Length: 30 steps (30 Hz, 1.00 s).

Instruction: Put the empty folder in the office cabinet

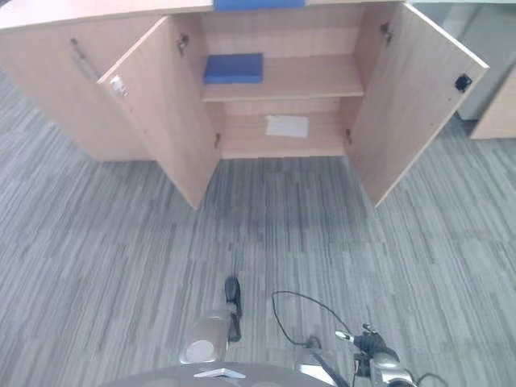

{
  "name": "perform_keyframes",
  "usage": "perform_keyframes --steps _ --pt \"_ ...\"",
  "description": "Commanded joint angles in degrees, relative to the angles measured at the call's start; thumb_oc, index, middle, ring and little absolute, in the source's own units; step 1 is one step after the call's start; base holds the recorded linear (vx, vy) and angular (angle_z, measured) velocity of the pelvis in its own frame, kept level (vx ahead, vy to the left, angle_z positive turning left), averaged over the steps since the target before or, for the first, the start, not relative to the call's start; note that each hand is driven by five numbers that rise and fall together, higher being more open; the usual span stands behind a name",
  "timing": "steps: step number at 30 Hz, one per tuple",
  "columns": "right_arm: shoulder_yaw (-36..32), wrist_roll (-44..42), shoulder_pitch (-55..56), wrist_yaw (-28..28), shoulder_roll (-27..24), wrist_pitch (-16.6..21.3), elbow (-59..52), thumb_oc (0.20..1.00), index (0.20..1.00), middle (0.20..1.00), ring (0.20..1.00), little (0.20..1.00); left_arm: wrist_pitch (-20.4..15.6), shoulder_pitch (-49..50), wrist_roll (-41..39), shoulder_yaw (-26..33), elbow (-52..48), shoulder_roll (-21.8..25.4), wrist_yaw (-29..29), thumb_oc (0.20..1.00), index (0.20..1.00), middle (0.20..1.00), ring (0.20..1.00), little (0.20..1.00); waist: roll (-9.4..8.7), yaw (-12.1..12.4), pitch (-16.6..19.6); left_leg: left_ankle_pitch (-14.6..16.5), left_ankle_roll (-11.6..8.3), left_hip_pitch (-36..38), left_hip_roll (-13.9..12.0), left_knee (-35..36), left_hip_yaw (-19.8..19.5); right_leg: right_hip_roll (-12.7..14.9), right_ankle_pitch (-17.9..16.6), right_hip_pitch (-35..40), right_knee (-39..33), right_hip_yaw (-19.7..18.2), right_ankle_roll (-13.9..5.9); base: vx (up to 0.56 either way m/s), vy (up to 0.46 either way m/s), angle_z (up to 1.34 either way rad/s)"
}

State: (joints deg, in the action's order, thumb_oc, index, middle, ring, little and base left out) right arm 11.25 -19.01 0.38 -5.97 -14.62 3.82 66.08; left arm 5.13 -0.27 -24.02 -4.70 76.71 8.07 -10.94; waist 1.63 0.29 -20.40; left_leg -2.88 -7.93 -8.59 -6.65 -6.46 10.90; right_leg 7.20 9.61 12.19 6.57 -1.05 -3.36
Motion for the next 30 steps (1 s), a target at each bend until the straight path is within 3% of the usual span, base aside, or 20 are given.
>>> perform_keyframes --steps 1,2,4,6,8,9,10,11,15,16,17,19,22,27,30 --pt "0.09 3.93 1.24 0.05 -2.14 4.49 -2.61 1.000 1.000 1.000 1.000 1.000 -1.01 3.73 1.23 -1.86 -0.59 1.17 0.39 1.000 1.000 1.000 1.000 1.000 -0.81 0.74 3.74 -7.11 3.39 -7.30 -0.86 7.36 -0.84 -6.43 2.72 5.58 1.24 3.12 2.96 0.71 0.292 -0.22" --pt "-0.02 5.25 0.89 0.28 -1.79 4.74 -2.06 1.000 1.000 1.000 1.000 1.000 -0.83 4.10 2.20 -0.84 -0.29 1.94 1.00 1.000 1.000 1.000 1.000 1.000 -1.66 1.41 4.98 -5.76 4.28 -7.60 0.71 3.22 -2.22 -4.81 3.19 8.27 1.66 2.42 2.42 0.49 0.194 -0.34" --pt "-0.01 4.28 0.40 -0.18 -1.54 5.03 -1.60 1.000 1.000 1.000 1.000 1.000 -0.82 4.15 2.77 -0.11 -0.11 2.55 0.74 1.000 1.000 1.000 1.000 1.000 -1.95 2.07 6.24 -5.08 4.92 -7.92 1.79 0.15 -3.15 -4.13 3.02 9.40 2.08 2.06 1.90 0.43 0.184 -0.30" --pt "0.08 4.95 -0.12 -0.32 -1.24 4.94 -2.74 1.000 1.000 1.000 1.000 1.000 -0.49 4.25 3.10 0.02 -0.26 3.50 0.29 1.000 1.000 1.000 1.000 1.000 -2.74 2.29 7.52 -3.41 6.98 -6.78 4.13 0.36 -2.66 -2.43 0.29 9.71 5.55 3.19 0.51 0.37 0.194 -0.21" --pt "0.10 5.16 -0.22 -0.31 -1.21 5.06 -3.10 1.000 1.000 1.000 1.000 1.000 -0.36 4.26 3.69 0.08 -0.35 3.69 0.27 1.000 1.000 1.000 1.000 1.000 -2.67 2.41 7.84 -3.21 7.38 -6.68 4.35 0.49 -2.62 -2.22 -0.81 9.42 6.58 3.37 0.19 0.26 0.192 -0.07" --pt "1.23 4.70 -1.65 1.43 -0.96 4.06 -5.46 1.000 1.000 1.000 1.000 1.000 -0.41 4.14 6.03 -0.38 -0.79 4.68 0.47 1.000 1.000 1.000 1.000 1.000 -2.21 2.39 8.46 -1.90 9.95 -4.02 6.31 2.09 -2.46 1.76 -10.86 3.10 21.57 6.37 -3.36 0.42 0.431 0.03" --pt "2.63 4.68 -3.60 3.12 -0.98 3.08 -6.68 1.000 1.000 1.000 1.000 1.000 -2.36 3.89 5.00 -1.42 -0.83 4.96 1.62 1.000 1.000 1.000 1.000 1.000 -1.17 1.81 7.90 -0.51 11.57 -0.20 7.06 3.58 -1.82 4.68 -13.84 -5.03 31.41 8.33 -3.40 0.42 0.431 0.03" --pt "2.63 4.68 -3.60 3.12 -0.98 3.08 -6.68 1.000 1.000 1.000 1.000 1.000 -2.36 3.89 5.00 -1.42 -0.83 4.96 1.62 1.000 1.000 1.000 1.000 1.000 -1.17 1.81 7.90 -0.51 11.57 -0.20 7.06 3.58 -1.82 4.68 -13.84 -5.03 31.41 8.33 -3.40 0.28 0.240 -0.55" --pt "4.56 4.83 -5.12 5.75 -0.76 3.88 -7.18 1.000 1.000 1.000 1.000 1.000 -5.36 3.43 3.94 -1.95 -1.60 5.74 1.72 1.000 1.000 1.000 1.000 1.000 -0.24 0.80 6.42 0.33 11.49 4.69 6.20 5.44 -0.64 3.75 -10.87 -11.82 26.14 12.36 -2.17 0.21 -0.012 -0.17" --pt "5.06 2.89 -5.48 6.40 -1.15 4.24 -8.54 1.000 1.000 1.000 1.000 1.000 -6.24 2.68 3.99 -1.80 -2.49 6.53 2.07 1.000 1.000 1.000 1.000 1.000 0.04 -0.15 5.08 1.37 10.71 8.13 5.30 6.25 -0.19 2.82 -8.85 -15.21 18.66 14.73 -1.70 0.43 -0.283 0.40" --pt "4.83 2.28 -4.42 5.58 -1.81 4.03 -10.63 1.000 1.000 1.000 1.000 1.000 -6.41 1.23 3.16 -1.74 -3.97 7.42 3.27 1.000 1.000 1.000 1.000 1.000 -1.50 -2.19 3.70 4.02 10.15 11.83 5.49 6.63 -0.08 3.58 -14.22 -18.65 3.36 15.04 -3.33 0.56 -0.374 0.45" --pt "4.10 6.23 -2.81 4.74 -1.41 4.76 -11.37 1.000 1.000 1.000 1.000 1.000 -7.01 0.64 2.09 -2.70 -5.61 7.37 3.38 1.000 1.000 1.000 1.000 1.000 -3.07 -4.23 3.53 7.50 9.91 15.88 5.53 7.00 -0.30 5.65 -21.56 -21.78 -7.31 13.38 -6.27 0.70 -0.403 0.55" --pt "3.68 6.03 -2.16 5.82 -0.65 5.66 -11.43 1.000 1.000 1.000 1.000 1.000 -7.40 1.89 2.77 -4.51 -6.55 6.44 3.87 1.000 1.000 1.000 1.000 1.000 -3.33 -5.18 4.00 10.04 10.10 19.26 4.66 7.06 -1.78 5.71 -22.24 -22.97 -7.28 11.25 -6.51 0.45 -0.254 0.49" --pt "4.04 4.69 -2.83 5.17 -1.37 4.03 -11.50 1.000 1.000 1.000 1.000 1.000 -6.02 2.76 1.05 -4.80 -6.18 5.41 4.13 1.000 1.000 1.000 1.000 1.000 -3.12 -5.84 6.75 11.70 7.97 21.98 1.38 6.17 -3.69 3.79 -17.41 -19.66 -4.76 9.86 -4.53 0.38 -0.280 0.19" --pt "4.64 6.00 -3.28 3.68 -2.71 1.96 -11.95 1.000 1.000 1.000 1.000 1.000 -5.22 2.35 1.47 -4.71 -6.13 4.91 3.91 1.000 1.000 1.000 1.000 1.000 -3.15 -5.84 7.80 9.24 6.16 20.31 -1.11 1.76 -2.72 2.51 -15.30 -17.32 -4.87 10.58 -2.65 0.30 -0.261 -0.01"
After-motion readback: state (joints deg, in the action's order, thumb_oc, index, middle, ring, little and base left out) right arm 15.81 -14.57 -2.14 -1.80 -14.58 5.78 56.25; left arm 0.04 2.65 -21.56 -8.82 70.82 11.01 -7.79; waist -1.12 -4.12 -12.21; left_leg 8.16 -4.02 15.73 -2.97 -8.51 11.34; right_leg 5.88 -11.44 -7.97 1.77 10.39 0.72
